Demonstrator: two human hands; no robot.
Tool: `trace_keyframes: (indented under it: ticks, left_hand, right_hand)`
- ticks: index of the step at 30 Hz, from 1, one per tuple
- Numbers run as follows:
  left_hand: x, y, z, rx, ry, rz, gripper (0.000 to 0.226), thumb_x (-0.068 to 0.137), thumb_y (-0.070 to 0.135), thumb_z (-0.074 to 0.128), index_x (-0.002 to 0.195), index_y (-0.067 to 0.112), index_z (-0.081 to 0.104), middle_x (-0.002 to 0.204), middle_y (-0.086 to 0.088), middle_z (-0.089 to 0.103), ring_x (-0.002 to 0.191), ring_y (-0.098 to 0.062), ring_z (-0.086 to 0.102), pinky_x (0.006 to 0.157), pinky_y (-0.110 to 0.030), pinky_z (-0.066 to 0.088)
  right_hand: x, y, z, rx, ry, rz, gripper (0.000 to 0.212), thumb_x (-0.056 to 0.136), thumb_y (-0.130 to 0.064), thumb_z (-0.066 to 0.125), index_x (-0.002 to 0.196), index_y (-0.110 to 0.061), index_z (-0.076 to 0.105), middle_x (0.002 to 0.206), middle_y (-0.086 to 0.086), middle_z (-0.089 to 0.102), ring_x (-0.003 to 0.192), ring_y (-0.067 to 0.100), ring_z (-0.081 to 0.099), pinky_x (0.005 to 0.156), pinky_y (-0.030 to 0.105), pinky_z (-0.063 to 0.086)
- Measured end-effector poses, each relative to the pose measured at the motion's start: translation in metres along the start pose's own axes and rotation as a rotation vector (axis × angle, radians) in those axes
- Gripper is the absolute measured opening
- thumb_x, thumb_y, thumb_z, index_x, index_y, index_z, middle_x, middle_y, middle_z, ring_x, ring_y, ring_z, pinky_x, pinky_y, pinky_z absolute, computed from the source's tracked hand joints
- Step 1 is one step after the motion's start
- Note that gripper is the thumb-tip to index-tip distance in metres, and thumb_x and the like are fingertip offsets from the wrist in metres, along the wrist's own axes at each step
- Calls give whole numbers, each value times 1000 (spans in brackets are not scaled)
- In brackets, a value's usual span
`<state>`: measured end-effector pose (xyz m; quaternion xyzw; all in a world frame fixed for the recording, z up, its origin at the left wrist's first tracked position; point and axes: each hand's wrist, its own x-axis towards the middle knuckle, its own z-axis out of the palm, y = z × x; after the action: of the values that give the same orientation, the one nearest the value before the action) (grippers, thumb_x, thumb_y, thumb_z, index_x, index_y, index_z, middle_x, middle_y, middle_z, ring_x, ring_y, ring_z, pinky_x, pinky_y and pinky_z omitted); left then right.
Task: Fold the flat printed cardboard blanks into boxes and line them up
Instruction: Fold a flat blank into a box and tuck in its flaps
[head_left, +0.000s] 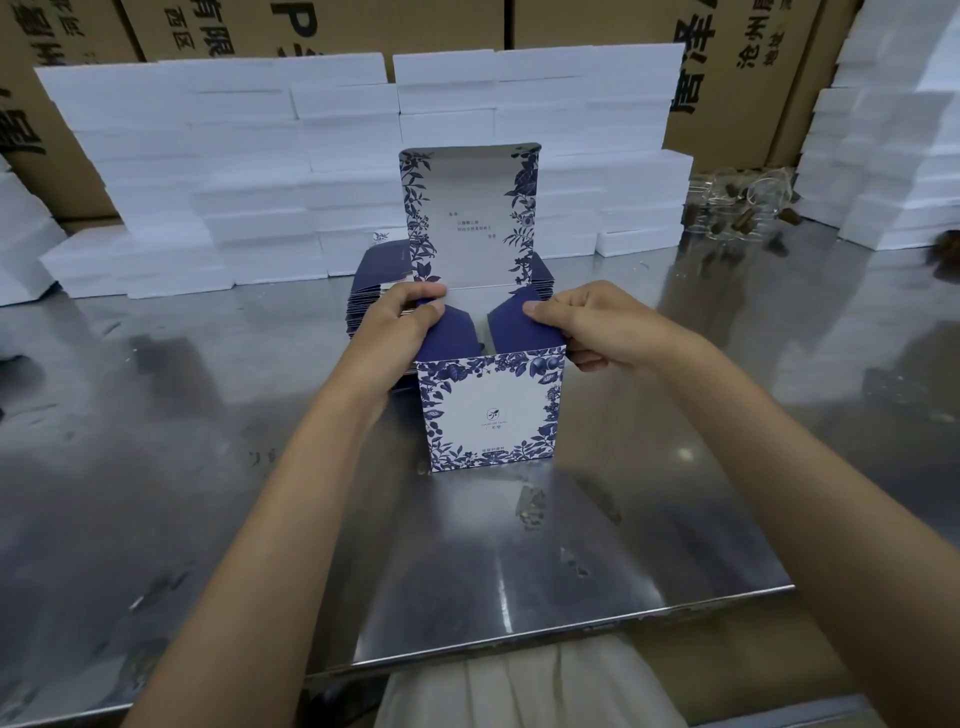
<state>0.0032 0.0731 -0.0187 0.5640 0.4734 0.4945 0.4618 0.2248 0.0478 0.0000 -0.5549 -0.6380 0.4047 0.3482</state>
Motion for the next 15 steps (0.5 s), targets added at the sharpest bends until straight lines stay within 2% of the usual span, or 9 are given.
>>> trace_keyframes:
  ticks: [3,7,11,15]
  left_hand:
    - [1,1,-1,17,4,1,16,101,18,57,103,31,66,123,12,63,99,-9,64,96,-33,52]
    - [0,1,0,48,-8,2,17,100,18,57,104,32,66,128,3,63,104,-14,63,100,-37,50]
    - [-1,2,0,50,-25,-5,18,100,18,57,102,33,66,120,3,65,93,-11,63,91,-32,50]
    - [-3,2,-1,42,-25,-13,15,99,19,60,103,31,67,119,-1,66,92,-12,65,89,-33,52]
  right_hand:
    - [5,-2,-2,-9,-14,14,55,103,-33,59,56,-26,30,46,-6,24,39,12,19,40,19,19]
    - [12,-5,-2,-41,42,37,61,97,-47,64,51,-26,29,46,-7,25,38,12,22,38,17,22]
    - [19,-2,0,-16,50,40,53,100,-29,61,54,-24,35,43,-7,28,34,9,26,35,14,25]
    - [24,-3,-1,-39,113,60,65,96,-48,64,44,-23,33,42,-11,32,34,9,28,36,15,24]
